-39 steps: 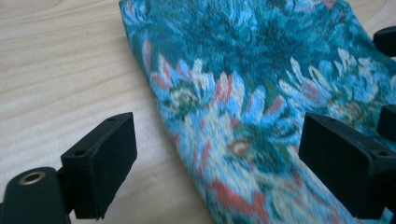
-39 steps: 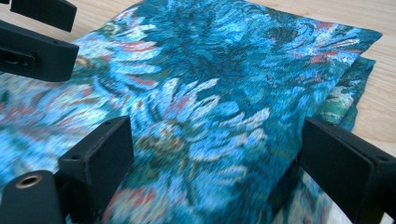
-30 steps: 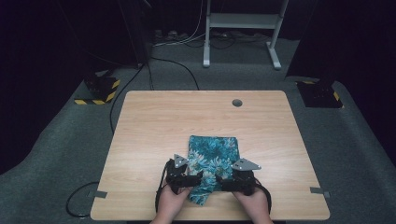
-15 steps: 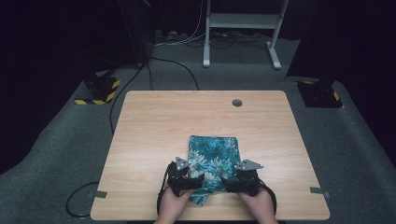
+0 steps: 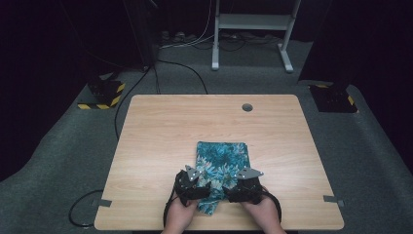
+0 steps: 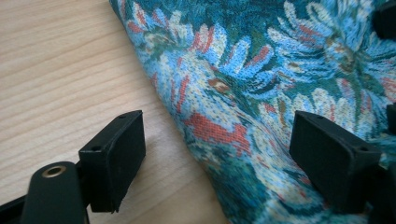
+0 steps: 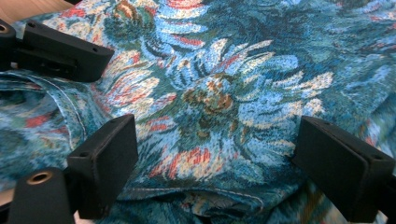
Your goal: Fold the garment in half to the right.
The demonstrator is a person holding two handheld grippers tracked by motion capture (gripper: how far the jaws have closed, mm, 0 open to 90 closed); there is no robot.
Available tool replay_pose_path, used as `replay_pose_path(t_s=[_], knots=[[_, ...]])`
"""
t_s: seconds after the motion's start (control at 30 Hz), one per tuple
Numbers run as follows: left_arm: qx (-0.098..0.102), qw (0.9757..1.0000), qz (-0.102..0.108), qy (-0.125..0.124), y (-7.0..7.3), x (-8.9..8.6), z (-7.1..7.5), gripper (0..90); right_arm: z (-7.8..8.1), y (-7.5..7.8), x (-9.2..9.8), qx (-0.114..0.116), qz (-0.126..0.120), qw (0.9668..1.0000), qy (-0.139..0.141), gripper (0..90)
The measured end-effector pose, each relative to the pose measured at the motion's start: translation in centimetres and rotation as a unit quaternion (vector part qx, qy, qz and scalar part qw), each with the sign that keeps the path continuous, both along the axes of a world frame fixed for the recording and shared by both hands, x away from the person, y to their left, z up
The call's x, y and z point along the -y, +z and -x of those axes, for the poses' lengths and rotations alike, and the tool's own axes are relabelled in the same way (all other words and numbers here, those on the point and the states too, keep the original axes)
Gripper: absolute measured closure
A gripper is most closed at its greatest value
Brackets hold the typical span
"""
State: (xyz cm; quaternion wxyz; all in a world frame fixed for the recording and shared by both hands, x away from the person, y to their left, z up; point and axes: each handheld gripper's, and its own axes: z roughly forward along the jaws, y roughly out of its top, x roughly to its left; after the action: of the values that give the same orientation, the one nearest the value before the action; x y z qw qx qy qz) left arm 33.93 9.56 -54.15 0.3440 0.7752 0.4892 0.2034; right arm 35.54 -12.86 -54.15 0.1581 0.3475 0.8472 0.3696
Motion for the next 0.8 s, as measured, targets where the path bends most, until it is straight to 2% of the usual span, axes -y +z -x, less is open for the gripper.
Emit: replay_pose_path(t_s=[0.07, 0.2, 0.47, 0.53, 0.6, 0.67, 0.8], knots=[[0.000, 1.0000, 0.000, 0.004, 0.0, 0.0, -0.4, 18.9, -0.6, -0.1, -0.1, 0.008, 0.000, 1.0000, 0.005, 14.3], [-0.003, 1.0000, -0.003, 0.008, 0.1, -0.4, -1.6, 18.8, -1.9, -0.1, -0.5, 0.008, -0.001, 1.0000, 0.005, 14.5], [-0.004, 0.9999, -0.003, 0.010, 0.1, -1.7, -4.8, 19.0, -4.0, -0.1, -1.5, 0.005, -0.007, 0.9999, -0.009, 14.3], [-0.008, 0.9999, 0.001, 0.007, 0.2, -1.7, -4.8, 18.9, -4.2, -0.1, -1.6, 0.004, -0.009, 0.9999, -0.011, 13.0], [-0.014, 0.9997, 0.021, 0.003, 0.3, -1.9, -4.5, 17.6, -4.3, 0.0, -1.7, 0.000, -0.009, 0.9999, -0.011, 11.3], [-0.014, 0.9994, 0.032, 0.001, 0.4, -2.1, -3.9, 15.1, -4.1, 0.2, -1.6, -0.004, -0.014, 0.9998, -0.015, 9.9], [-0.002, 0.9987, 0.050, -0.007, 0.8, -2.5, -1.8, 14.7, -3.1, 0.6, -1.6, 0.002, -0.027, 0.9995, -0.014, 9.6]])
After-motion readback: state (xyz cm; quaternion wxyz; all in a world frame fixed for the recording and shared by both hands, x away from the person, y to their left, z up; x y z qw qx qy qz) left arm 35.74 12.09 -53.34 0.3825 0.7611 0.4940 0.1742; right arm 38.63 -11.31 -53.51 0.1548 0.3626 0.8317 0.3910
